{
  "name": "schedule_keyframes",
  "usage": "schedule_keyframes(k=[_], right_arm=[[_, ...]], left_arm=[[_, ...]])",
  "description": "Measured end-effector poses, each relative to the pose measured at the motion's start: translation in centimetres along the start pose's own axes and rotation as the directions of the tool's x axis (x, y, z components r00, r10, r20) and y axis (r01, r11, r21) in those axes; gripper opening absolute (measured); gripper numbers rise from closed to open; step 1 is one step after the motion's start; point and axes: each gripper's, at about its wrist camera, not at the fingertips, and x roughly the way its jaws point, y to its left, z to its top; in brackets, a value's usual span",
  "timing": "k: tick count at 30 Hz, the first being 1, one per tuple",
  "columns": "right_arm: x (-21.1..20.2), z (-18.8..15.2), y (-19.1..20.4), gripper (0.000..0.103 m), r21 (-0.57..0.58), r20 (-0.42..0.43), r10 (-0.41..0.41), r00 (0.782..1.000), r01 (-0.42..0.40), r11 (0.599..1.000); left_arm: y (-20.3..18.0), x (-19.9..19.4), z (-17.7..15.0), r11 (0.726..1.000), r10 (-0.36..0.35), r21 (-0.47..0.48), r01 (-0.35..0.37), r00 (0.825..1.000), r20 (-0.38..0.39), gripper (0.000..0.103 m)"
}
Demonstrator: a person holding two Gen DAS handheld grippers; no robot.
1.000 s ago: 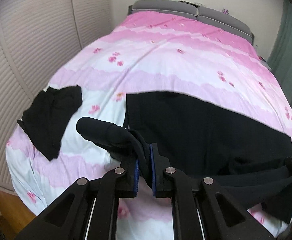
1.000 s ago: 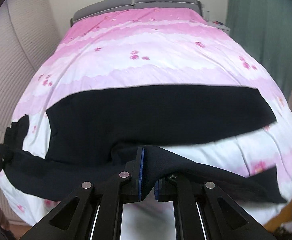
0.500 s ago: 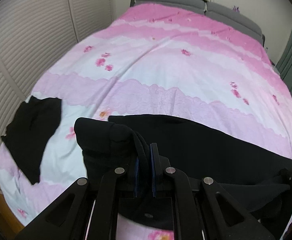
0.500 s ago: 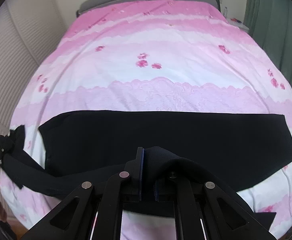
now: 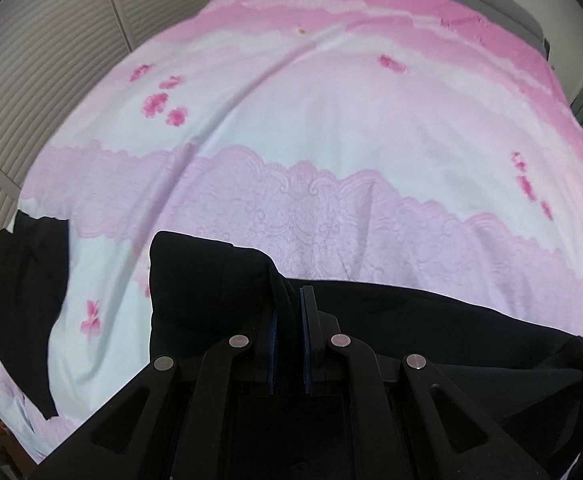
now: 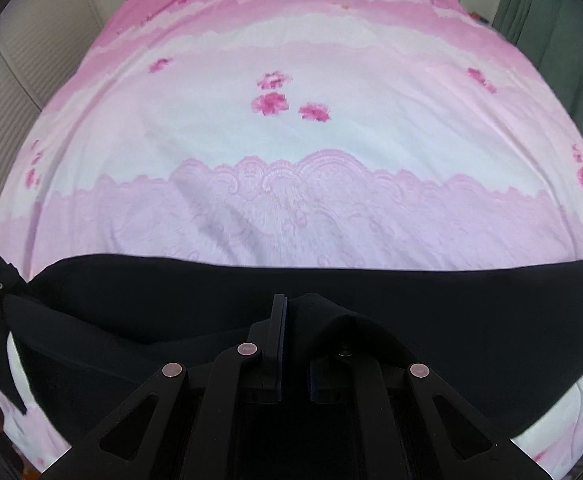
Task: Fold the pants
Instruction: 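Close the left gripper on the waistband while the right gripper grasps it too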
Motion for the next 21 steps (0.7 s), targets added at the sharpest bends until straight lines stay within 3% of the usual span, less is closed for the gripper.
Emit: schedule_keyframes(k=[13,16,17,18,19,21], right_arm=[[5.5,2.4,1.5,0.009,-0.050,-0.081,-0.047,0.996,0.043,0.998],[6.0,2.5,1.6,0.019,-0.053,-0.110,-0.043,0.993,0.037,0.998],[5.9,2.5,1.7,0.033,-0.050,-0.115,-0.017,0.993,0.012,0.999],[5.7,2.5,1.8,0.047,-0.047,-0.115,0.004,0.993,-0.009,0.999],[5.1,2.3,2.0,0.051,-0.044,-0.103,0.032,0.994,-0.037,0.998],[3.9,2.1,2.5,0.058,-0.055,-0.085,0.049,0.995,-0.054,0.997]], left_arm=[[-0.5,6.3,1.3,0.999,0.048,0.016,-0.046,0.990,-0.135,0.015],[-0.9,6.4,1.6,0.998,0.065,0.025,-0.062,0.986,-0.156,0.018],[-1.1,6.0,1.7,0.997,0.069,0.026,-0.066,0.986,-0.151,0.021],[-1.3,5.5,1.7,0.998,0.060,0.026,-0.057,0.988,-0.142,0.033],[-1.5,4.8,1.7,0.999,0.041,0.023,-0.039,0.991,-0.131,0.051],[-2.0,2.6,1.5,1.000,-0.004,0.026,0.007,0.996,-0.086,0.062]])
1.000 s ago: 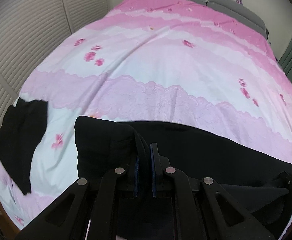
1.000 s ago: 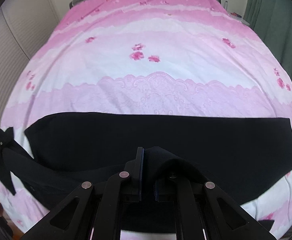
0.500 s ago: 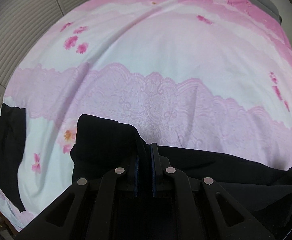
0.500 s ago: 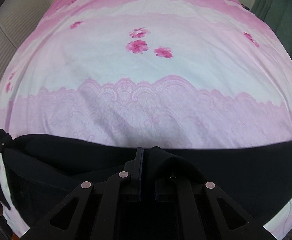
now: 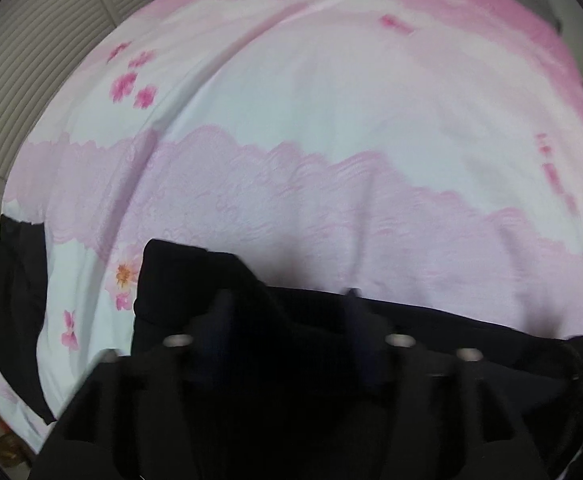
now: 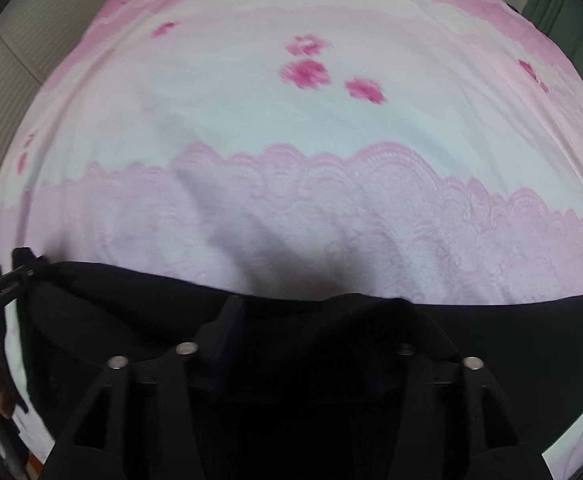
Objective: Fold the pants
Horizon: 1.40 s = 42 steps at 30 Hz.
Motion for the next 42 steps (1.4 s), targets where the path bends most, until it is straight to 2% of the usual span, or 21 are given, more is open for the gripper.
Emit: schedule_keyframes(k=[4,6,9,12,16,22,24,30,34,37,41,42], right_arm=[[-3.1,-1.0,1.1,0.060,-0.045,0.036,0.045,0.998,-0.044,0.998],[-5.3,-1.7,1.1,0.060,-0.048,0.057,0.060,0.997,-0.058,0.997],[-9.4,-3.8,0.1,0.063,-0.059,0.125,0.083,0.989,-0.076,0.995],[-13.0,-6.1,-1.5,0.064,-0.056,0.180,0.053,0.982,-0.044,0.997],[-17.4,-10.6,-5.6,0.065,-0.004,0.233,0.023,0.972,-0.022,1.000],[-21.3,-17.5,-12.5,0.066,0.089,0.231,-0.046,0.972,0.026,0.996],[-22.0,-19.8,-14.8,0.066,0.121,0.213,-0.067,0.975,0.042,0.992],[-21.9,-27.2,-21.0,0.066,0.159,0.138,-0.093,0.986,0.071,0.985],[-20.7,-31.6,-24.7,0.066,0.145,0.092,-0.064,0.994,0.050,0.988],[-19.6,-34.0,-27.5,0.066,0.126,0.064,-0.079,0.995,0.070,0.990],[-18.1,-36.4,-30.6,0.066,0.105,0.040,-0.068,0.997,0.064,0.992],[-17.7,-36.9,-31.3,0.066,0.104,0.033,-0.069,0.997,0.066,0.992]], left_arm=[[-1.2,-4.0,-0.8,0.999,-0.033,0.045,0.031,0.998,0.047,0.062],[-2.3,-6.6,-2.1,0.994,-0.049,0.099,0.041,0.996,0.080,0.062],[-3.8,-10.6,-4.5,0.980,-0.130,0.163,0.110,0.985,0.118,0.062],[-5.5,-14.1,-7.0,0.959,-0.204,0.229,0.168,0.968,0.145,0.062],[-8.6,-17.9,-11.4,0.919,-0.302,0.308,0.245,0.941,0.153,0.062],[-14.4,-21.6,-18.0,0.861,-0.391,0.394,0.322,0.914,0.109,0.062],[-16.1,-21.7,-20.0,0.846,-0.408,0.409,0.342,0.909,0.082,0.062],[-22.1,-20.9,-27.1,0.812,-0.412,0.462,0.358,0.911,0.018,0.062],[-25.7,-19.7,-32.2,0.812,-0.402,0.451,0.371,0.915,-0.029,0.062],[-28.3,-18.3,-35.6,0.803,-0.400,0.454,0.387,0.914,-0.070,0.062],[-30.9,-15.4,-38.8,0.798,-0.405,0.423,0.429,0.902,-0.152,0.062],[-31.5,-14.2,-39.5,0.798,-0.409,0.404,0.447,0.894,-0.181,0.062]])
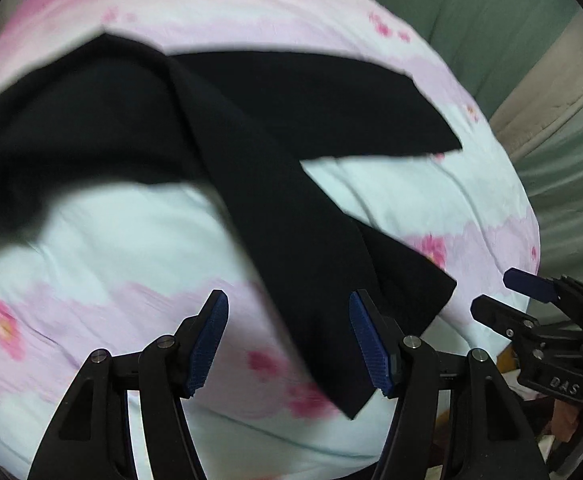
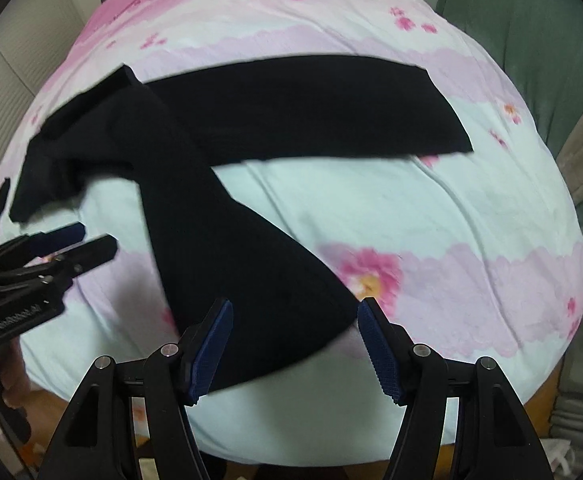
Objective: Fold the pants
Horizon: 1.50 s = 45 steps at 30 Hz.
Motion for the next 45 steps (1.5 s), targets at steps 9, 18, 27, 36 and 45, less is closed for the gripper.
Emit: schedule_keyframes(k=[9,18,27,36,45], right_arm=[[4.0,-2.3,-3.3,0.066,0.088,-0.055,-0.012,0.998,0.017,0.996],[3.3,-2.3,-4.8,0.066,0.193,-0.017,-0.039,0.999,0.041,0.980],[-4.1,3.0,-8.7,0.066,0.262,0.170,-0.089,0.981,0.042,0.964],[-4.2,11.8,-15.9,0.066,0.237,0.251,-0.103,0.962,0.042,0.971],[0.9,18.8,-20.5,0.066,0.156,0.219,-0.070,0.973,0.036,0.987]], left_arm=[[0.8,7.7,-0.3,0.997,-0.041,-0.067,0.033,0.992,-0.119,0.035],[-4.0,3.5,2.4,0.986,-0.137,0.088,0.144,0.987,-0.078,0.005],[-12.8,-1.2,13.2,0.960,-0.186,0.230,0.161,0.978,0.092,0.005],[-15.9,4.5,22.6,0.980,-0.123,0.161,0.114,0.991,0.051,0.005],[-17.0,10.3,28.5,0.987,-0.008,0.160,0.009,1.000,-0.003,0.006]])
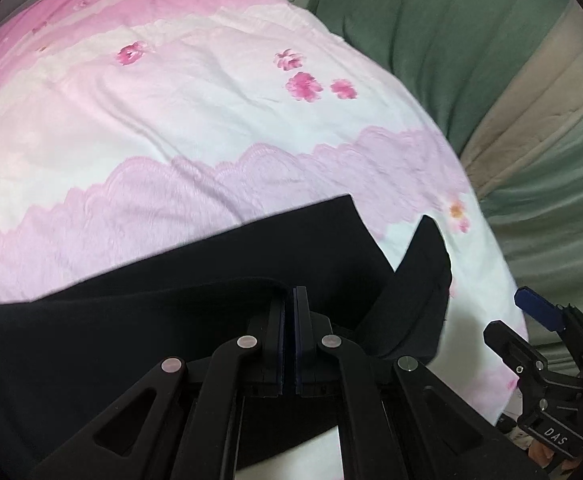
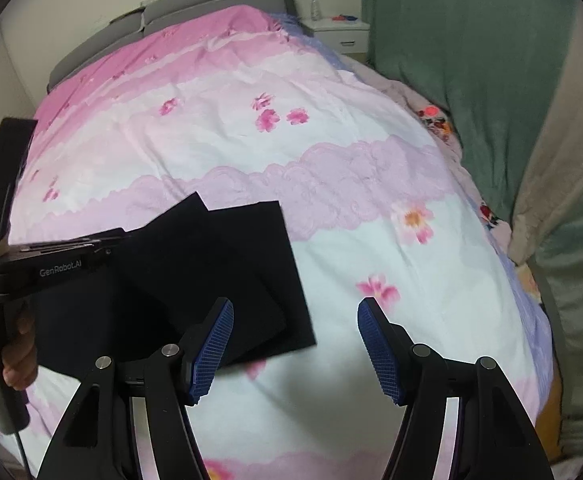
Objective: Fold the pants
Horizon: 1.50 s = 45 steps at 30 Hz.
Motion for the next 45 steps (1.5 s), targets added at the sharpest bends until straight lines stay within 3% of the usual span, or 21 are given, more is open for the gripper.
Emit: schedule_keyframes(k=[8,12,14,15,16,21,25,29,33,37,43,45], right_arm=[[6.0,3.1,-0.3,0.066,-0.043,-0.055,0.051,0.997,-0.054,0.998],[8.1,3.9,-0.6,0.066,-0.046,-0.078,0.057,0.995,-0.061,0.997],[8.7,4.2,-0.9,0.066,-0.037,-0.082,0.068,0.994,-0.072,0.997],[8.7,4.3,-0.9,0.066,-0.037,-0.082,0.072,0.994,-0.075,0.996],[8.8,4.5,-1.0,0.066,-0.041,-0.080,0.075,0.994,-0.078,0.996],[9.2,5.6,-0.5,0.066,-0.070,-0.077,0.087,0.993,-0.092,0.993],[10.4,6.6,0.4,0.065,-0.098,-0.088,0.120,0.989,-0.129,0.987],[11.8,7.5,0.9,0.065,-0.107,-0.091,0.134,0.987,-0.144,0.984],[13.7,7.4,0.1,0.064,-0.058,-0.136,0.112,0.984,-0.121,0.991],[12.8,4.8,-1.4,0.064,0.012,-0.166,0.105,0.981,-0.105,0.994],[10.3,-1.2,-2.3,0.064,0.047,-0.223,0.121,0.967,-0.114,0.992],[10.3,-2.4,-2.3,0.057,0.047,-0.232,0.102,0.967,-0.093,0.995]], left_arm=[[0.6,5.1,3.8,0.997,0.070,-0.020,-0.072,0.994,-0.080,0.006],[1.1,5.4,4.6,0.996,0.088,-0.019,-0.090,0.992,-0.095,0.012],[0.9,4.5,4.8,0.994,0.109,0.007,-0.109,0.991,-0.071,0.028],[0.7,3.9,5.0,0.992,0.128,0.024,-0.126,0.990,-0.053,0.054],[0.5,3.2,5.2,0.989,0.145,0.039,-0.144,0.989,-0.032,0.073],[0.8,1.0,5.5,0.979,0.176,0.097,-0.177,0.984,0.013,0.073],[1.8,-0.5,3.7,0.953,0.276,0.120,-0.280,0.960,0.051,0.074],[3.9,0.4,1.6,0.966,0.257,0.050,-0.255,0.966,-0.025,0.074],[4.9,1.6,-1.1,0.958,0.285,0.004,-0.286,0.955,-0.076,0.074],[4.3,1.9,-4.2,0.970,0.233,-0.048,-0.240,0.966,-0.112,0.074],[1.5,2.6,-8.5,0.980,0.188,-0.046,-0.195,0.973,-0.131,0.074],[0.7,2.9,-9.3,0.980,0.194,-0.024,-0.199,0.971,-0.139,0.074]])
